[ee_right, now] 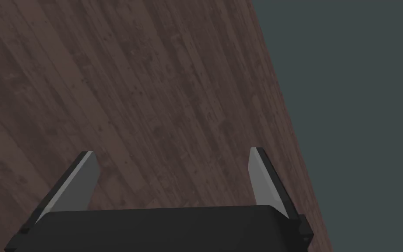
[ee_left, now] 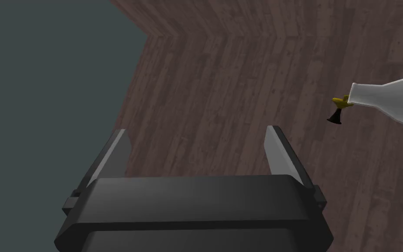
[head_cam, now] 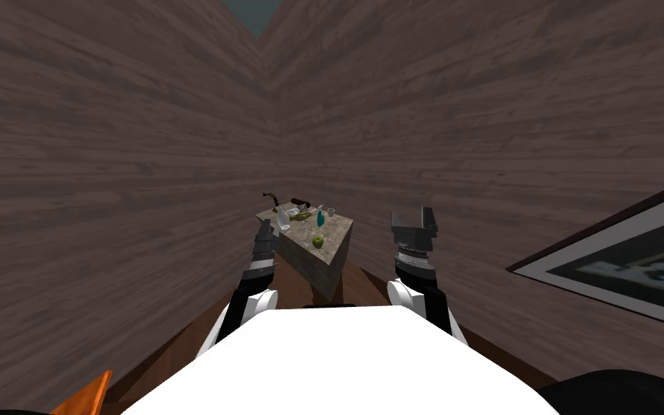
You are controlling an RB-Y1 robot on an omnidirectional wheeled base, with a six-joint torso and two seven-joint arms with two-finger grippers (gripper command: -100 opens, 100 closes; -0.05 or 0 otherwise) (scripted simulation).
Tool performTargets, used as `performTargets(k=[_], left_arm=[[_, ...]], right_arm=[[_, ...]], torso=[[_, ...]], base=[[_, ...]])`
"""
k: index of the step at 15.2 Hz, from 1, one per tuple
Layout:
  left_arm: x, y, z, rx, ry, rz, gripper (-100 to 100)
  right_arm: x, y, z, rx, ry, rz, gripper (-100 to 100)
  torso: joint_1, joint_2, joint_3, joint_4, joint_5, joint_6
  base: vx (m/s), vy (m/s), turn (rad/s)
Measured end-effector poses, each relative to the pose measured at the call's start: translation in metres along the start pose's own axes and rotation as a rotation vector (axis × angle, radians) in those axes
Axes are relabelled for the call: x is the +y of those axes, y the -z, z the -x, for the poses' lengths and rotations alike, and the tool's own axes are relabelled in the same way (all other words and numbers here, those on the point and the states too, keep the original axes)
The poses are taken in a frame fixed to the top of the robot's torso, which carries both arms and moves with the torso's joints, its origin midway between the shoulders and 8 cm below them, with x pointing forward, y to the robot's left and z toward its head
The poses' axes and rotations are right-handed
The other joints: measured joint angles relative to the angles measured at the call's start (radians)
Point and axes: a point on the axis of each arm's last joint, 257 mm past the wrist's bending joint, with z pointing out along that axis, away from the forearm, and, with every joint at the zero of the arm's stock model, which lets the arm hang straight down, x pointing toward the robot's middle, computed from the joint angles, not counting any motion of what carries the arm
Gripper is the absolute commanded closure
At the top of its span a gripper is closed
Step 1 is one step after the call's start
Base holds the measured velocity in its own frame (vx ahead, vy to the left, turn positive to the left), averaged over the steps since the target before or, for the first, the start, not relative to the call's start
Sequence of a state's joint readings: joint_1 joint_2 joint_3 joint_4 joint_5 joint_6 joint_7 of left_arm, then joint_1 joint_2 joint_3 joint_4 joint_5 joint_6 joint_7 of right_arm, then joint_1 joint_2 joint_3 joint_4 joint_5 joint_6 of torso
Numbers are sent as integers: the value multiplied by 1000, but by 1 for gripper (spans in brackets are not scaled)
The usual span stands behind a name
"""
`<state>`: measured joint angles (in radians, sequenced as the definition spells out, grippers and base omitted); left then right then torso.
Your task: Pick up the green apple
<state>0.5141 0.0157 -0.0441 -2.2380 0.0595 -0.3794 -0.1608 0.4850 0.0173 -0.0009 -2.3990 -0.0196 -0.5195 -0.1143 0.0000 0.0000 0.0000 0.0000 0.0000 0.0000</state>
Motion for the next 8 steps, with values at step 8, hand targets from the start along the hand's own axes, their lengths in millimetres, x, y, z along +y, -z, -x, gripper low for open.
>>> performTargets(k=[8], left_arm=[[18, 6, -27, 158, -116, 10, -100]], right_arm=[[0, 0, 0, 0, 0, 0, 0]], torso=[[3, -1, 0, 0, 1, 0]], base=[[8, 29, -93]])
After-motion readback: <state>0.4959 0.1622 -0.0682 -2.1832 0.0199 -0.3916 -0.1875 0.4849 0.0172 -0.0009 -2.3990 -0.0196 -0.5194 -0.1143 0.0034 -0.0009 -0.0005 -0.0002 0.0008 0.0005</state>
